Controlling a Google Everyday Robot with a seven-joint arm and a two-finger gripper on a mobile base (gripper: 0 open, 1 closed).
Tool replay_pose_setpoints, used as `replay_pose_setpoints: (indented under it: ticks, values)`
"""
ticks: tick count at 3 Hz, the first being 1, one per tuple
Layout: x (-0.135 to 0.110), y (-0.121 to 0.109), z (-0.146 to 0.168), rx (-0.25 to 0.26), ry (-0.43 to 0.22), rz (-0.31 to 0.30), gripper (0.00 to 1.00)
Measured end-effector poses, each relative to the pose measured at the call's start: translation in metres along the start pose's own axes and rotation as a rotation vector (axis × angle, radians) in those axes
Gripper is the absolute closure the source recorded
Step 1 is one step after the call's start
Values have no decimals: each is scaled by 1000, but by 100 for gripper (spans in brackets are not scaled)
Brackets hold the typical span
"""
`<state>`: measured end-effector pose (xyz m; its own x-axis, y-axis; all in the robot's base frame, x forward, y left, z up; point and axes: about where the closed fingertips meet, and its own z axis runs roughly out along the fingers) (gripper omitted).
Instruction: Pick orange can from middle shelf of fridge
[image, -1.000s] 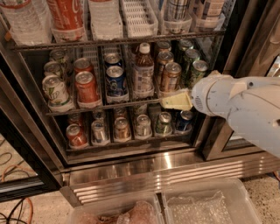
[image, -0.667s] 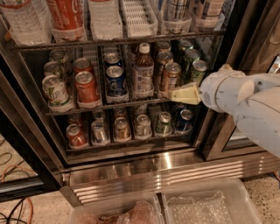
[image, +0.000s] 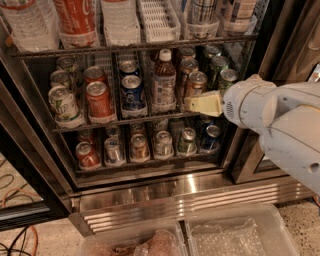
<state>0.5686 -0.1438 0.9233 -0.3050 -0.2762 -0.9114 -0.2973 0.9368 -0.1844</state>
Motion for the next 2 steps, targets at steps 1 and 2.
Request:
replay_pose_setpoints:
  ticks: [1, 2]
  values:
    - [-1, 2, 0, -1, -1, 49, 0]
    - [-1, 7, 1, -10, -5, 54, 0]
